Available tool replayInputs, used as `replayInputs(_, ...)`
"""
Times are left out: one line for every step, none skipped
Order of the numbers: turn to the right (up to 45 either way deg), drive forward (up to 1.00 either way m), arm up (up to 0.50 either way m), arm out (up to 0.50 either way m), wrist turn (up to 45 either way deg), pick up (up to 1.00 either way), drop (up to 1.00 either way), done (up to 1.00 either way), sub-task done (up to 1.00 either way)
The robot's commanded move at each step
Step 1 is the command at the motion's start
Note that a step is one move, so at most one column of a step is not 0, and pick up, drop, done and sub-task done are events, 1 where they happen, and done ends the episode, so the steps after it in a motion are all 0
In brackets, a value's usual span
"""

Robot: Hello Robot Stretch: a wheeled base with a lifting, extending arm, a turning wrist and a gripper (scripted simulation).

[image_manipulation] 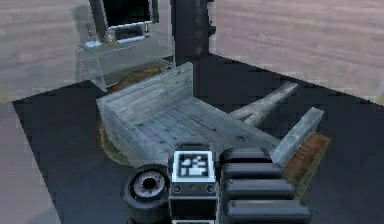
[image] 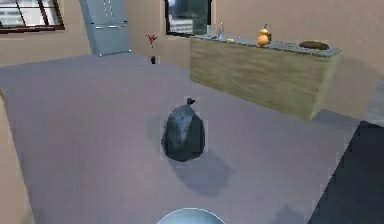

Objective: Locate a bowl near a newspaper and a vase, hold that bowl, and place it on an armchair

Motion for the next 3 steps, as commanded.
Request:
replayInputs(-42.0,0.00,0.00,0.00,0.0,0.00,0.00,0.00,0.00)
replayInputs(0.0,1.00,0.00,0.00,0.0,0.00,0.00,0.00,0.00)
replayInputs(0.0,1.00,0.00,0.00,0.0,0.00,0.00,0.00,0.00)
